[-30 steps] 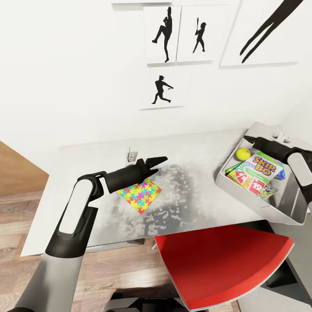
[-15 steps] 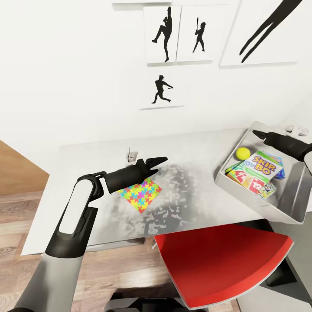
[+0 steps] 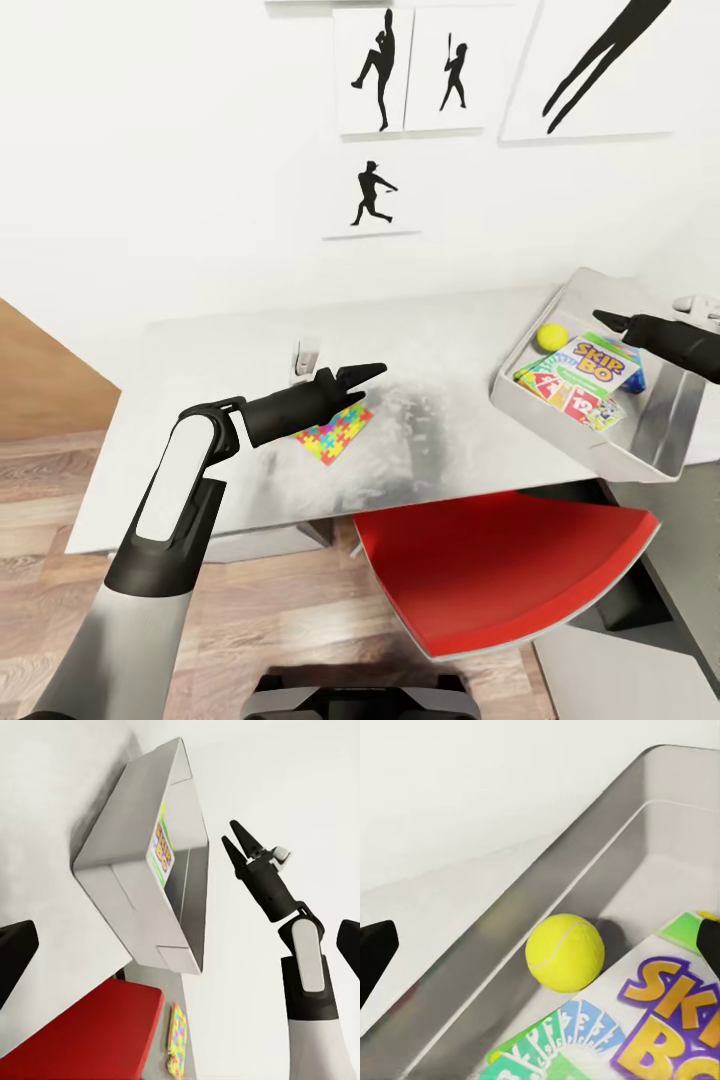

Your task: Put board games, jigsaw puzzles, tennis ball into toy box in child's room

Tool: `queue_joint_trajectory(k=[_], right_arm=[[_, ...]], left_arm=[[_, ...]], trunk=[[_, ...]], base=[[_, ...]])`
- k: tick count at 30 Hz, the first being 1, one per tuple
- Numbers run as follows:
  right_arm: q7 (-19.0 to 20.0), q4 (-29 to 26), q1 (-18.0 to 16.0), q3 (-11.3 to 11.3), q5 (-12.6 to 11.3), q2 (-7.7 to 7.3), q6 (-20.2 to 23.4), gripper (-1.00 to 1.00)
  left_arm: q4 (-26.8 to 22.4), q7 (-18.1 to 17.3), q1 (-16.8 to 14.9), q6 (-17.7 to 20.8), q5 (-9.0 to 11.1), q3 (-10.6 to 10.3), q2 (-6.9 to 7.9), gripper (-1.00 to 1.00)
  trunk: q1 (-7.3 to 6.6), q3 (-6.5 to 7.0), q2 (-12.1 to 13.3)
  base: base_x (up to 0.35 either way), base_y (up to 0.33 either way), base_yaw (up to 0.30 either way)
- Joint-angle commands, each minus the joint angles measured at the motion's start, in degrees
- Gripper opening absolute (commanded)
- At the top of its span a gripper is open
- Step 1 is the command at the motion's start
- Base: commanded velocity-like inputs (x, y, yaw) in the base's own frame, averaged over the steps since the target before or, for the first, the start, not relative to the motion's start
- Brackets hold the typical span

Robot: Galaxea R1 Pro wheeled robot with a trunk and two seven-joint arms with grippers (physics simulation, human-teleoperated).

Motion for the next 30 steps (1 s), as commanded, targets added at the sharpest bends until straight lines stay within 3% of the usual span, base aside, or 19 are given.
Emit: queue_joint_trajectory(k=[1, 14, 18, 20, 21, 23, 24, 25, 26, 27, 28, 30], right_arm=[[0.0, 0.0, -0.1, 0.1, -0.2, -0.05, 0.2, 1.0], [0.1, -6.0, 1.3, -0.3, -0.3, -2.04, 4.0, 1.0], [0.1, -8.9, 1.9, -1.9, -0.4, -3.14, 5.7, 1.0], [0.0, -10.9, 2.2, -4.1, -0.4, -3.61, 8.3, 1.0], [0.0, -10.9, 2.2, -4.1, -0.4, -3.61, 8.3, 1.0], [0.0, -13.0, 2.3, -7.4, -0.5, -3.78, 11.4, 1.0], [0.0, -13.0, 2.3, -7.4, -0.5, -3.78, 11.4, 1.0], [-0.1, -14.2, 2.4, -9.2, -0.5, -3.77, 13.1, 1.0], [-0.1, -14.2, 2.4, -9.2, -0.5, -3.77, 13.1, 1.0], [-0.1, -15.6, 2.4, -11.1, -0.4, -3.75, 14.7, 1.0], [-0.1, -15.6, 2.4, -11.1, -0.4, -3.75, 14.7, 1.0], [-0.2, -18.3, 2.5, -14.5, -0.4, -3.73, 17.7, 1.0]], left_arm=[[0.0, 0.6, 0.0, 0.2, 0.6, 0.0, -0.01, 1.0], [0.0, 0.6, 0.2, 0.1, 0.6, 0.2, 0.31, 1.0], [0.0, 0.5, 0.4, 0.1, 0.6, 0.7, 0.77, 1.0], [0.0, 0.3, 0.7, 0.1, 0.6, 1.2, 1.39, 1.0], [0.0, 0.3, 0.7, 0.1, 0.6, 1.2, 1.39, 1.0], [0.0, 0.1, 1.2, 0.1, 0.7, 2.2, 2.3, 1.0], [0.0, 0.1, 1.2, 0.1, 0.7, 2.2, 2.3, 1.0], [0.0, 0.0, 1.4, 0.1, 0.7, 2.7, 2.77, 1.0], [0.0, 0.0, 1.4, 0.1, 0.7, 2.7, 2.77, 1.0], [0.0, -0.1, 1.6, 0.1, 0.7, 3.2, 3.2, 1.0], [0.0, -0.1, 1.6, 0.1, 0.7, 3.2, 3.2, 1.0], [0.0, -0.4, 2.0, 0.1, 0.7, 3.9, 3.84, 1.0]], trunk=[[0.03, -0.08, -0.1], [0.03, -0.08, -0.1], [0.03, -0.08, -0.1], [0.03, -0.08, -0.1], [0.03, -0.08, -0.1], [0.03, -0.08, -0.1], [0.03, -0.08, -0.1], [0.03, -0.08, -0.1], [0.03, -0.08, -0.1], [0.03, -0.08, -0.1], [0.03, -0.08, -0.1], [0.03, -0.08, -0.1]], base=[[-0.064, 0.0, 0.0], [-0.026, 0.0, 0.0], [-0.007, 0.0, 0.0], [-0.004, 0.0, 0.0], [-0.004, 0.0, 0.0], [-0.003, 0.0, 0.0], [-0.002, 0.0, 0.0], [-0.002, 0.0, 0.0], [-0.002, 0.0, 0.0], [-0.001, 0.0, 0.0], [-0.001, 0.0, 0.0], [-0.001, 0.0, 0.0]])
